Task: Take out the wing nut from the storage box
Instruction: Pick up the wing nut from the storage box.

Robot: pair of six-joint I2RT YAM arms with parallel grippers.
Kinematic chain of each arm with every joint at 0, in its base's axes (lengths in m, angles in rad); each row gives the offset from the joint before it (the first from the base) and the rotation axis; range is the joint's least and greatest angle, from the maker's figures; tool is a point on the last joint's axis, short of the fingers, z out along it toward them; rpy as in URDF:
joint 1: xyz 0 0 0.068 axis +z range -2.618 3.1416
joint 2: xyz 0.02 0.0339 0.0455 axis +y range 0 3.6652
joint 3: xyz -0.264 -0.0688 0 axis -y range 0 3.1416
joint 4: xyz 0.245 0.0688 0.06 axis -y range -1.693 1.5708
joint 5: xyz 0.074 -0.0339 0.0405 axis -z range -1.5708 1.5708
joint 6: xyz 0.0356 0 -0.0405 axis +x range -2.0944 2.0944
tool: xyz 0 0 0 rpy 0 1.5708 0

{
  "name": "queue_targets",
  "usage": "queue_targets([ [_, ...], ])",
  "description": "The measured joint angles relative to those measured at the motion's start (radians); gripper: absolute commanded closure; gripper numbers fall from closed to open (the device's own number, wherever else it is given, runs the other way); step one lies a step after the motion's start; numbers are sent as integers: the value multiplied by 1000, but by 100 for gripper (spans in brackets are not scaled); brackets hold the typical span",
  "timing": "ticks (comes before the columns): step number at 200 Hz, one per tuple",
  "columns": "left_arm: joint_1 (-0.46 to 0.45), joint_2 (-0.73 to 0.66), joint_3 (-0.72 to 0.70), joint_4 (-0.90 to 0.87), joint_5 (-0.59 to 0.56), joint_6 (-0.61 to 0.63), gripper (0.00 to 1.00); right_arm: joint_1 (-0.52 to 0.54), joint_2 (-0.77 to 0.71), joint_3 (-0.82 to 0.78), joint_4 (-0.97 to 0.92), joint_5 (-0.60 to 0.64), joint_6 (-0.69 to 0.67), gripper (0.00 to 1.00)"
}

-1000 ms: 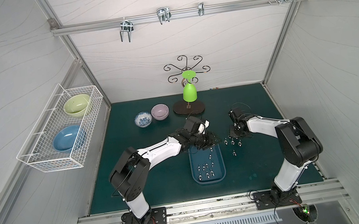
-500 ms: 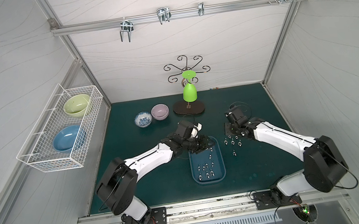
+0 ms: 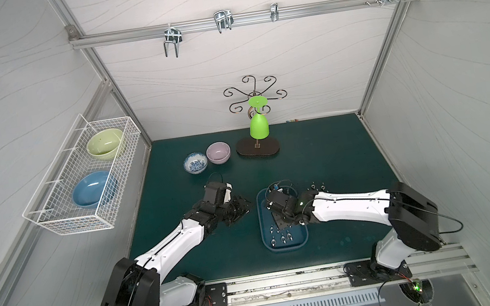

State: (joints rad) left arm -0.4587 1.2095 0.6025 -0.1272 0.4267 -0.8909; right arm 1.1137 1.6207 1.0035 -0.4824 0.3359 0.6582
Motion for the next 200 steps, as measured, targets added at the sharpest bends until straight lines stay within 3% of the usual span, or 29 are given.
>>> queue_targets([
  [200, 0, -39, -15, -5, 0, 0, 47, 1, 93, 5, 11, -38, 3, 78],
])
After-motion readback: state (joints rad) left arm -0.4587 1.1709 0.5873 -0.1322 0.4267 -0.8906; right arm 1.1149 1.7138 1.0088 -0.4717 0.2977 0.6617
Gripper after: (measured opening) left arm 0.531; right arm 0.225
